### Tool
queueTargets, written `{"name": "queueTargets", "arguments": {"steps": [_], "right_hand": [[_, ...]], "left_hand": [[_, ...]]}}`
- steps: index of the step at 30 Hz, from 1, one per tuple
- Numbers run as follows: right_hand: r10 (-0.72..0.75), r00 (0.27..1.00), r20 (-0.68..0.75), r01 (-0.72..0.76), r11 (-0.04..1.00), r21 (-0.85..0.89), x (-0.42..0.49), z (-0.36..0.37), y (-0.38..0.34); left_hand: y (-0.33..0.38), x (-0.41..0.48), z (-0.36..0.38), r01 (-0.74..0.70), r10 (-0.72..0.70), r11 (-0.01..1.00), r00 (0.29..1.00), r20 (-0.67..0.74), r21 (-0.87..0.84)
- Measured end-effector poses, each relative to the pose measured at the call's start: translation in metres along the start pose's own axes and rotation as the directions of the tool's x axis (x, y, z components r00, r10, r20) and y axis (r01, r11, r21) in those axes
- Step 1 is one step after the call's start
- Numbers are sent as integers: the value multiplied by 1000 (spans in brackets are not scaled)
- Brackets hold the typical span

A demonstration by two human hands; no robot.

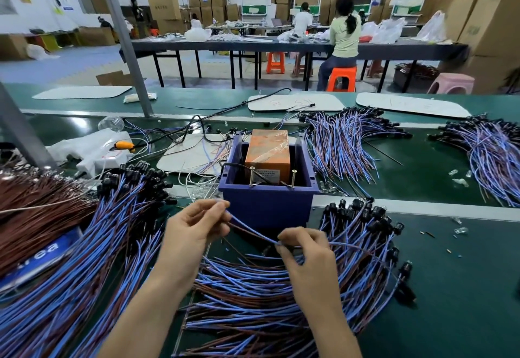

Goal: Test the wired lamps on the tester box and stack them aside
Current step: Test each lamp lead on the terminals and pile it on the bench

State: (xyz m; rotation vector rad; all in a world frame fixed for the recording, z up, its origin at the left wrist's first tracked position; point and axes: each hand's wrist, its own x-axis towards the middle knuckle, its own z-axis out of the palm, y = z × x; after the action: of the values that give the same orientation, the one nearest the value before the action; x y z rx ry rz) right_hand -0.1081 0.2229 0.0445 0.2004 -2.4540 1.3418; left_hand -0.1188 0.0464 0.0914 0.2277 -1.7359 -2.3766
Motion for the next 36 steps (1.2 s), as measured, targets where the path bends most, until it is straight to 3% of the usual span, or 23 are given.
{"name": "queueTargets", "arguments": {"steps": [3,6,10,14,16,19,21,23,32,34,36], "right_hand": [[-50,971,-234,-1,976,-216,0,-11,9],[70,884,-463,-195,954,-227,2,-21,18],[-26,760,-649,-161,960,-227,1,-28,20],[-158,686,-710,-10,974,-227,-1,-26,12],[-184,704,-685,74,979,-187,-1,-24,10],[-87,828,-554,-3,987,-159,2,-22,14],[124,922,-367,-194,968,-160,3,-20,20],[242,929,-280,-300,935,-188,2,-18,24],[232,913,-335,-280,955,-101,2,-15,20],[154,909,-388,-194,979,-67,1,-15,13],[119,933,-339,-97,992,82,0,-17,4]], "left_hand": [[4,-6,-26,-4,-4,996,996,-95,-88],[4,-12,-48,31,-48,994,984,-170,-101],[-4,-19,-67,122,-100,966,989,-107,227],[-11,-20,-82,116,-111,811,993,-45,574],[-11,-17,-88,46,-3,677,998,-60,735],[-10,-10,-97,-60,298,304,954,-35,951],[-13,-2,-102,12,261,108,965,-40,994],[-16,3,-103,75,201,-2,977,-73,997],[-22,3,-96,122,194,-36,975,-113,992],[-23,3,-89,122,202,26,971,-124,992],[-21,2,-80,41,213,228,973,-91,973]]}}
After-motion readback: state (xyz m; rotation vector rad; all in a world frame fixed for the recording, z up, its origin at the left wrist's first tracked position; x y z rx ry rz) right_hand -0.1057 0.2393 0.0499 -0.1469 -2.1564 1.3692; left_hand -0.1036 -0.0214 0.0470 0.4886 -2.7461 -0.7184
